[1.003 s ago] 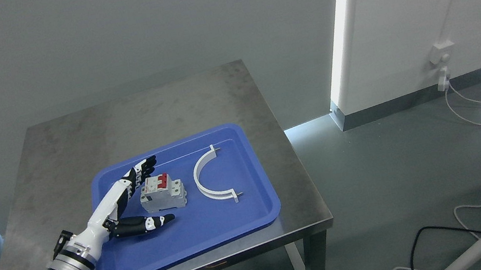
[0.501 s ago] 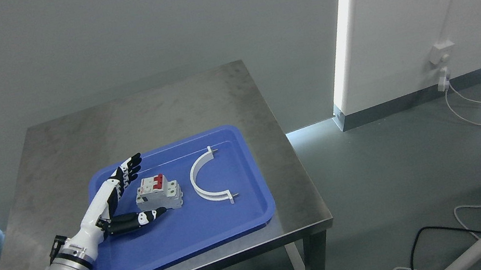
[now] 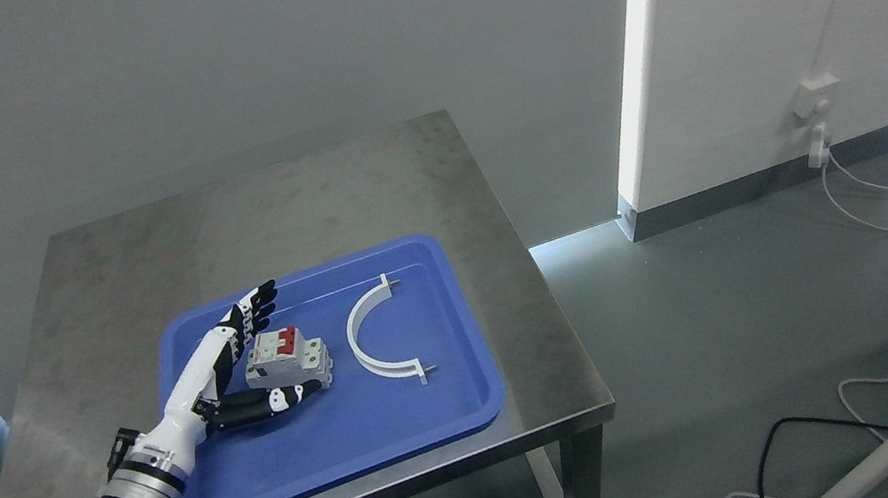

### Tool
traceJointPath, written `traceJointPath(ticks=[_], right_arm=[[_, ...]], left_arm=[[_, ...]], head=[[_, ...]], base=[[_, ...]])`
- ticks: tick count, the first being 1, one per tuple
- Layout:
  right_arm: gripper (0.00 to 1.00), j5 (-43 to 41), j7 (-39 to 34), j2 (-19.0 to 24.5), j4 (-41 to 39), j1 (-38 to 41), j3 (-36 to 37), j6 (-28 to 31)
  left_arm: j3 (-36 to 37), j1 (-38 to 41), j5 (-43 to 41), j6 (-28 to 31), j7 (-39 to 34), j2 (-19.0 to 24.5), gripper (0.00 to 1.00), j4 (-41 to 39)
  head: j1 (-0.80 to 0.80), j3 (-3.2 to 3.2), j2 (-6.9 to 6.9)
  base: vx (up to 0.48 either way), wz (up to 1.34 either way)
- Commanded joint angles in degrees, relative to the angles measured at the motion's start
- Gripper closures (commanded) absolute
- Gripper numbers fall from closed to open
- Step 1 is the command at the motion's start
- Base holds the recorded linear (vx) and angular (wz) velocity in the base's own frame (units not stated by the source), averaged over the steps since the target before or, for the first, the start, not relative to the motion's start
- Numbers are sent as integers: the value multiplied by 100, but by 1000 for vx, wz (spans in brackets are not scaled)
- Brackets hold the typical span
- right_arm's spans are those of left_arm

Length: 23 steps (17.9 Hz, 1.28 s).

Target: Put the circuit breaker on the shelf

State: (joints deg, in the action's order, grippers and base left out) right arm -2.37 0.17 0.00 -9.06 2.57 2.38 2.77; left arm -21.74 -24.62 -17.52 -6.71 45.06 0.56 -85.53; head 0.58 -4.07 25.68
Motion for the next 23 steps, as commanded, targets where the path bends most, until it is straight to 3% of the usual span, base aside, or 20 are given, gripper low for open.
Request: traceJointPath(ticks=[1,4,8,11,15,16,17,18,19,23], right_arm=[[0,0,0,-100,0,7,0,-4],[0,0,0,-100,0,-2,0,-4],[0,0,0,-100,0,-2,0,-4],[0,0,0,-100,0,-2,0,-4],[0,0,0,-100,0,-2,0,-4],[0,0,0,-100,0,-2,0,-4],[0,0,0,-100,0,-2,0,-4],[0,0,0,-100,0,7,0,-4],[0,0,0,-100,0,-2,0,-4],[0,0,0,-100,0,-2,0,-4]], left_arm=[[-40,-25,73,-191,-6,44,99,-25],[-329,-183,309,-217,-137,44,99,-25],[-576,-237,1144,-366,-953,44,98,-25],[-787,-236,1180,-735,-1279,44,97,-25],[-937,-236,1189,-1042,-2289,44,96,-25],[-920,-236,1189,-1043,-2474,44,90,-25],[-850,-228,1172,-974,-2562,44,68,-8],[-675,-228,1111,-799,-2668,44,21,10],[-517,-175,1075,-675,-2704,44,4,-8],[-489,-148,1075,-718,-2722,44,1,-16]], head=[[0,0,0],[0,0,0],[0,0,0],[0,0,0],[0,0,0],[0,0,0],[0,0,0],[0,0,0],[0,0,0],[0,0,0]], base=[[0,0],[0,0],[0,0],[0,0],[0,0],[0,0],[0,0],[0,0],[-13,53],[-84,79]])
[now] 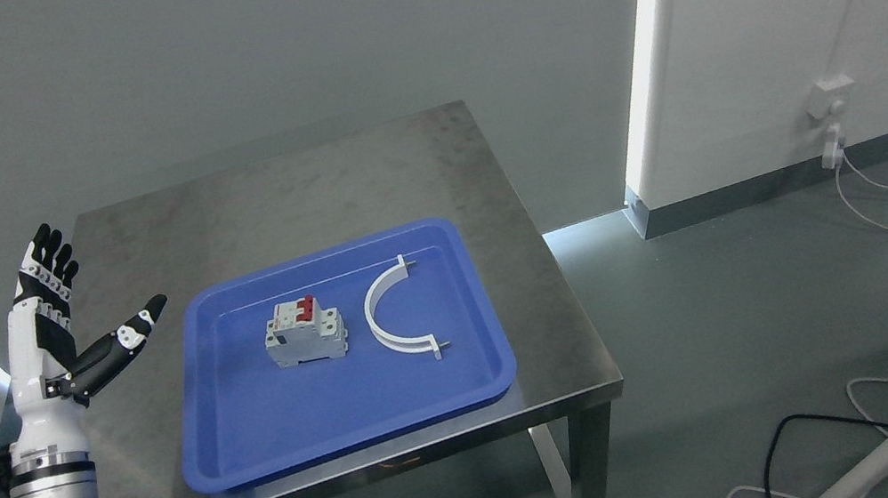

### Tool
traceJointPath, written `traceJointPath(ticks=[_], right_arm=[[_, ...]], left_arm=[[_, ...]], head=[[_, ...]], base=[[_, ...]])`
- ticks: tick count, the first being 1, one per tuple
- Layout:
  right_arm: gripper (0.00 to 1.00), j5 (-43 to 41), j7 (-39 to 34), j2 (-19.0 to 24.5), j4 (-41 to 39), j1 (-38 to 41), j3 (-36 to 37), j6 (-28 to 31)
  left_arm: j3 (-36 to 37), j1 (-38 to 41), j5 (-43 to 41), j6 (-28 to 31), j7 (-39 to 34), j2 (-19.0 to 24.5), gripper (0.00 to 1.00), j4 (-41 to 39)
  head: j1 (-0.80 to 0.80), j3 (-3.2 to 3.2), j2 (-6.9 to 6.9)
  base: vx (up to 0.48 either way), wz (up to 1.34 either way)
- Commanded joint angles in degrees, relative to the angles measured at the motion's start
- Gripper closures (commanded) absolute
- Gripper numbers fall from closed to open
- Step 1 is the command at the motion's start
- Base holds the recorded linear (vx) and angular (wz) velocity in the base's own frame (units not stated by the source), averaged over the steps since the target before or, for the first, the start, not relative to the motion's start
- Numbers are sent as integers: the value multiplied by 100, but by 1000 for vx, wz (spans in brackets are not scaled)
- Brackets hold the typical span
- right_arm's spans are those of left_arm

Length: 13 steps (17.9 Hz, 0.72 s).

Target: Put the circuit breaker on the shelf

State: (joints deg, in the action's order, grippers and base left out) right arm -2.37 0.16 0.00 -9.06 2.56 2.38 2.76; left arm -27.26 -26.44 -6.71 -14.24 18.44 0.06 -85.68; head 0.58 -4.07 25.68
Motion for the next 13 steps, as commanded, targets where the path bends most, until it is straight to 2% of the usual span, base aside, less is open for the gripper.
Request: traceJointPath(ticks=[1,3,4,5,7,10,11,12,13], right_arm=[[0,0,2,-100,0,-1,0,-4],[0,0,2,-100,0,-1,0,-4],[0,0,2,-100,0,-1,0,-4],[0,0,2,-100,0,-1,0,-4],[0,0,2,-100,0,7,0,-4],[0,0,2,-100,0,-1,0,-4],[0,0,2,-100,0,-1,0,-4],[0,0,2,-100,0,-1,0,-4],[0,0,2,-100,0,7,0,-4]], left_arm=[[45,34,-6,27,-60,94,3,-18],[-208,51,3,-25,-43,94,29,-19],[-314,78,12,-78,-17,94,45,-10],[-393,165,21,-148,-8,94,67,-10],[-534,236,21,-271,-25,94,100,-10],[-614,289,12,-280,-51,94,100,-10],[-596,263,12,-272,-86,94,94,8],[-588,175,-23,-167,-269,94,64,34],[-561,96,-102,95,-523,94,15,34]], head=[[0,0,0],[0,0,0],[0,0,0],[0,0,0],[0,0,0],[0,0,0],[0,0,0],[0,0,0],[0,0,0]], base=[[-134,44],[-160,9],[-185,-26],[-155,-131],[-156,-151],[-146,-186],[-95,-102],[-95,-102],[-56,-15]])
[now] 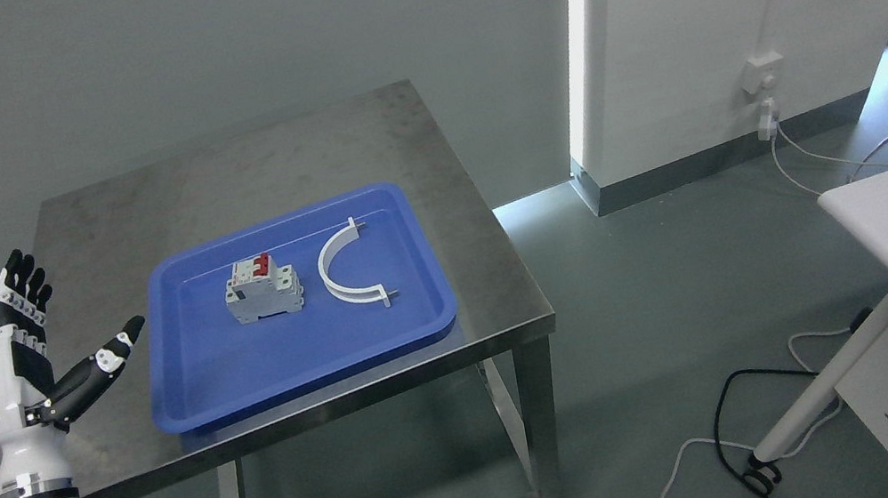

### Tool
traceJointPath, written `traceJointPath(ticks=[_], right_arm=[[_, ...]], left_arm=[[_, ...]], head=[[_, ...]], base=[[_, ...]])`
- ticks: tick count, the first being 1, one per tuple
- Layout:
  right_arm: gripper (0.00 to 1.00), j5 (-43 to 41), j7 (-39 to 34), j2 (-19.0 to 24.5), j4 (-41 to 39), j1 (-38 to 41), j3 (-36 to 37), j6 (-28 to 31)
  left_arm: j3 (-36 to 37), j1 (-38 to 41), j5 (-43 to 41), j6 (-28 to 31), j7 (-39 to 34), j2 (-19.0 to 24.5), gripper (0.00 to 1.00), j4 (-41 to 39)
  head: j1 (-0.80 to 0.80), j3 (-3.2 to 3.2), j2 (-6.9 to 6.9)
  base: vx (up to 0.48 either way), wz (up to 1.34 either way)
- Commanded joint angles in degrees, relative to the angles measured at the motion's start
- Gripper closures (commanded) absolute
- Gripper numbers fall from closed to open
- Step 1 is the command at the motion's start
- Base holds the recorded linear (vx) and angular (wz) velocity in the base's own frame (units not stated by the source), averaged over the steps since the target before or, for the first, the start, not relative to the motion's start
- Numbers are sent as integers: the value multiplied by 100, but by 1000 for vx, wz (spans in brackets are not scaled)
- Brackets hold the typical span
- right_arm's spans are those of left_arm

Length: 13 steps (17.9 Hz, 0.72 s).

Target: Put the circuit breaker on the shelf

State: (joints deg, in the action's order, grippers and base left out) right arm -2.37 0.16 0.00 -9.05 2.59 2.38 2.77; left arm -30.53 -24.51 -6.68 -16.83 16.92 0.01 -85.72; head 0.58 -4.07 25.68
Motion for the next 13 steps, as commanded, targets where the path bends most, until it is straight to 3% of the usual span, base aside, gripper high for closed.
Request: traceJointPath(ticks=[1,6,8,10,11,13], right_arm=[[0,0,2,-100,0,5,0,-4],[0,0,2,-100,0,5,0,-4],[0,0,2,-100,0,5,0,-4],[0,0,2,-100,0,-4,0,-4],[0,0,2,-100,0,5,0,-4],[0,0,2,-100,0,5,0,-4]], left_arm=[[-243,-115,-201,643,-582,99,6,20],[-313,-124,-255,760,-953,99,2,11],[-392,-63,-246,638,-971,99,33,-24],[-699,-45,-246,-54,-988,99,90,-33],[-778,-45,-246,-188,-980,99,100,-24],[-779,-45,-237,-163,-980,99,100,-24]], head=[[0,0,0],[0,0,0],[0,0,0],[0,0,0],[0,0,0],[0,0,0]], base=[[-56,-15],[-6,22],[0,0],[0,0],[0,0],[0,0]])
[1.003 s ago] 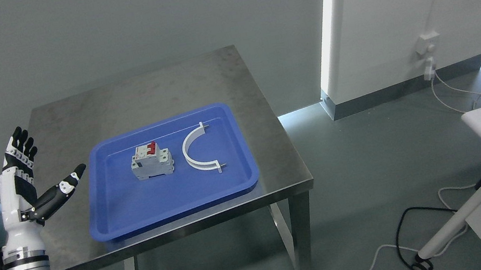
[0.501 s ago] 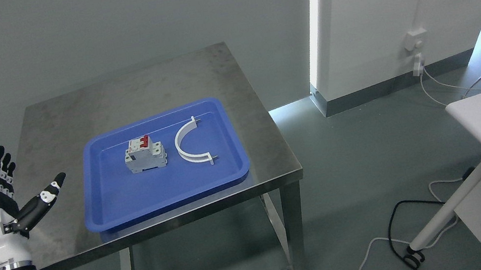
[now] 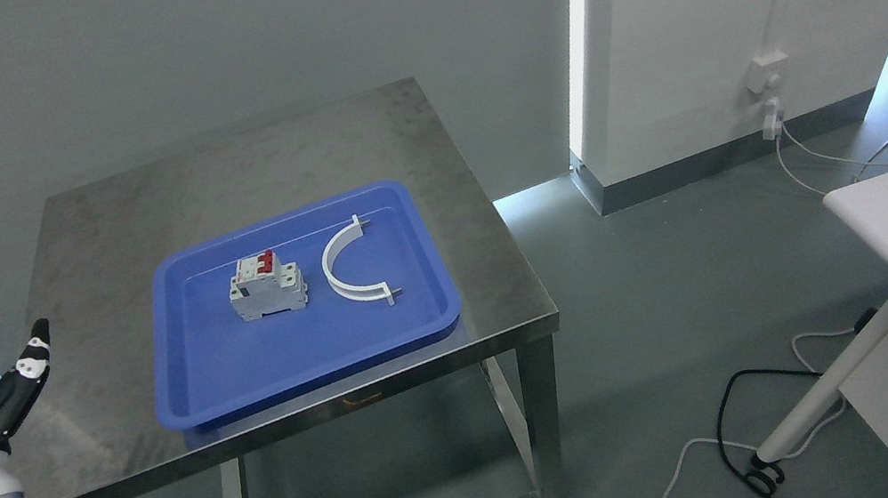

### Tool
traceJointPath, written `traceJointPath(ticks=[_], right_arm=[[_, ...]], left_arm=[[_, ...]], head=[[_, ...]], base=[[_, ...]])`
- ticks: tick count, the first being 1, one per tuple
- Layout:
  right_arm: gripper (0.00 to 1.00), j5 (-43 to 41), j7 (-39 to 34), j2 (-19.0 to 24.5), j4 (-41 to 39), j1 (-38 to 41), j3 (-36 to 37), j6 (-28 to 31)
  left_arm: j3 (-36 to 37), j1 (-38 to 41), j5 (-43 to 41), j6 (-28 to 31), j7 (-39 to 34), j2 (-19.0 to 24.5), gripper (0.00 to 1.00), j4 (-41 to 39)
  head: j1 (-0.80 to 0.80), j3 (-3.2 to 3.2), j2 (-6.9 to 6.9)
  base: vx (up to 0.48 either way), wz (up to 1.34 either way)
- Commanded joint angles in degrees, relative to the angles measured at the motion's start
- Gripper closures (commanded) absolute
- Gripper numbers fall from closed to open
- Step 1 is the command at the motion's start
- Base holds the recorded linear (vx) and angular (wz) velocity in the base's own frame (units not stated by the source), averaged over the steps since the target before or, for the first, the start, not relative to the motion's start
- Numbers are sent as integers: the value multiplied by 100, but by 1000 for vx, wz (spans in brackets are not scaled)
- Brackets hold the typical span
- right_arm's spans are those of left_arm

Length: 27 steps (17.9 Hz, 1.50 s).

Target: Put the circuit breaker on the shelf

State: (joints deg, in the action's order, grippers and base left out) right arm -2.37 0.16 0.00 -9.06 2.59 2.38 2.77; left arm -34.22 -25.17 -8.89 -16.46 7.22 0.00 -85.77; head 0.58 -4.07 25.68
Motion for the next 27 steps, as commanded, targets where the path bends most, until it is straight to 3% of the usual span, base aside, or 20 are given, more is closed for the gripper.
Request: traceJointPath(ticks=[1,5,6,7,8,12,18,22,27], right_arm=[[0,0,2,-100,0,-4,0,-4],[0,0,2,-100,0,-4,0,-4],[0,0,2,-100,0,-4,0,-4],[0,0,2,-100,0,-4,0,-4],[0,0,2,-100,0,-4,0,-4],[0,0,2,-100,0,-4,0,-4],[0,0,2,-100,0,4,0,-4],[0,0,2,-100,0,-4,0,-4],[0,0,2,-100,0,-4,0,-4]], left_arm=[[-392,12,-17,-200,-10,100,100,-19],[-305,12,-8,-200,77,100,98,-19],[9,12,-17,-183,165,100,76,-19],[482,3,-51,9,279,100,14,-36],[861,29,-60,237,384,100,1,-150],[1829,223,-69,327,368,100,0,-274],[3122,-188,-596,1354,508,100,1,-38],[3220,-848,-1210,2058,1579,272,2,515],[3071,-1411,-1808,2059,1598,466,2,1280]], head=[[0,0,0],[0,0,0],[0,0,0],[0,0,0],[0,0,0],[0,0,0],[0,0,0],[0,0,0],[0,0,0]], base=[[0,0],[0,0],[0,0],[0,0],[0,0],[0,0],[0,0],[0,0],[0,0]])
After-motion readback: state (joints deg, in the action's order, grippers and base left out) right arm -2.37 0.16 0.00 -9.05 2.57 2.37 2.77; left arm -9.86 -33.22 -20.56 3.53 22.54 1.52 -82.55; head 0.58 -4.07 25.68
